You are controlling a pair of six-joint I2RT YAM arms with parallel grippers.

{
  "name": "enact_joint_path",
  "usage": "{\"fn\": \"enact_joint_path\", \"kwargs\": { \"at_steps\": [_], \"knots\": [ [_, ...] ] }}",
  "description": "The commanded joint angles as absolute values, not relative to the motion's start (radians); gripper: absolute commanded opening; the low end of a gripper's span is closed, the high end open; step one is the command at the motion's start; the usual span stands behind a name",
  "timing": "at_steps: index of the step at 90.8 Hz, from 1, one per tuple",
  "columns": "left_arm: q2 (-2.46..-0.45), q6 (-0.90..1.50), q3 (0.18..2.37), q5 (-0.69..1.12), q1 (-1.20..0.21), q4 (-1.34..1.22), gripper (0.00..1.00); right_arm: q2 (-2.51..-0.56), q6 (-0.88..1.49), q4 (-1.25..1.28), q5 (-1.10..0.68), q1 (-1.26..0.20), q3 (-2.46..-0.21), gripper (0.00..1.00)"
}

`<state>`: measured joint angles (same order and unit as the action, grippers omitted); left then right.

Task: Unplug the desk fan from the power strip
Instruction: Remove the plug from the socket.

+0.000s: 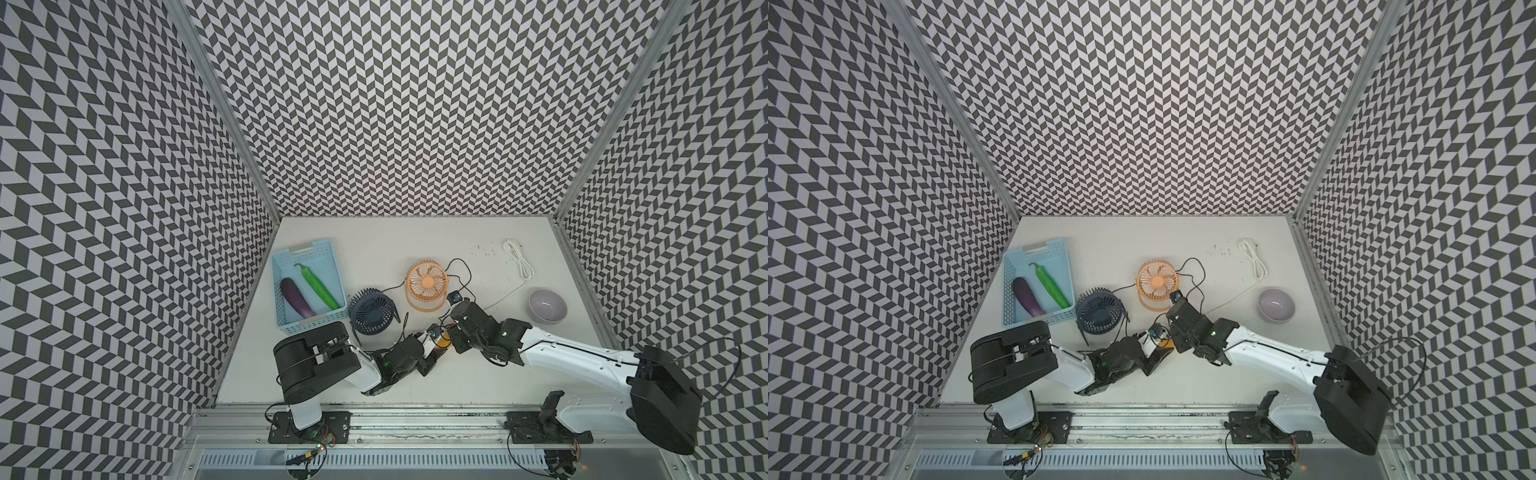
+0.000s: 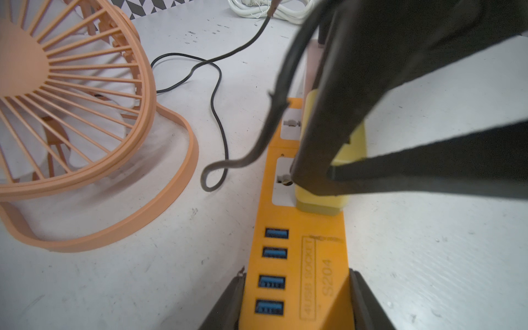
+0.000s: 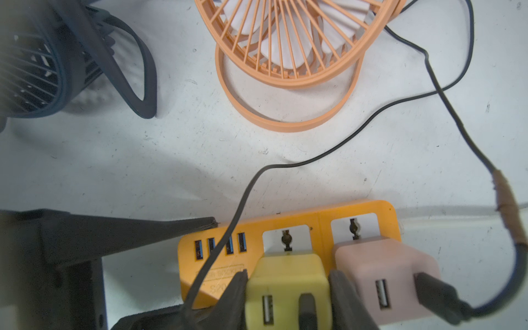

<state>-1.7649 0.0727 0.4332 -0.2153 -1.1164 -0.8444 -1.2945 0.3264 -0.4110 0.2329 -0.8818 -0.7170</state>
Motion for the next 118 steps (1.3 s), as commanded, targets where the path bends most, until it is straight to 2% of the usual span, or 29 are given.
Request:
{"fn": "enact_joint_path", "kwargs": {
  "at_steps": [1,20,49,54,63,95,118],
  "knots": [
    [-1.767,0.081,0.422,-0.23,-1.109,-0.842,0.36,-1.247,0.339,-0.326,0.175,-0.83,-0.729,0.13],
    [-1.766,0.081,0.423,-0.229,-1.109,-0.841,0.35,-1.229,0.319,-0.325,0.134,-0.782,-0.723,0.12],
    [-1.789,0.082,0.44,-0.218,-1.109,-0.832,0.35,-1.266,0.328,-0.284,0.116,-0.867,-0.72,0.11],
    [-1.795,0.081,0.443,-0.216,-1.109,-0.83,0.32,-1.274,0.326,-0.278,0.104,-0.869,-0.718,0.11],
    [-1.799,0.083,0.446,-0.222,-1.108,-0.822,0.32,-1.269,0.338,-0.272,0.104,-0.87,-0.715,0.11],
    [-1.797,0.084,0.443,-0.227,-1.108,-0.822,0.3,-1.244,0.33,-0.293,0.099,-0.789,-0.701,0.1],
    [-1.803,0.084,0.446,-0.226,-1.108,-0.823,0.31,-1.259,0.329,-0.276,0.132,-0.891,-0.719,0.09]
  ]
}}
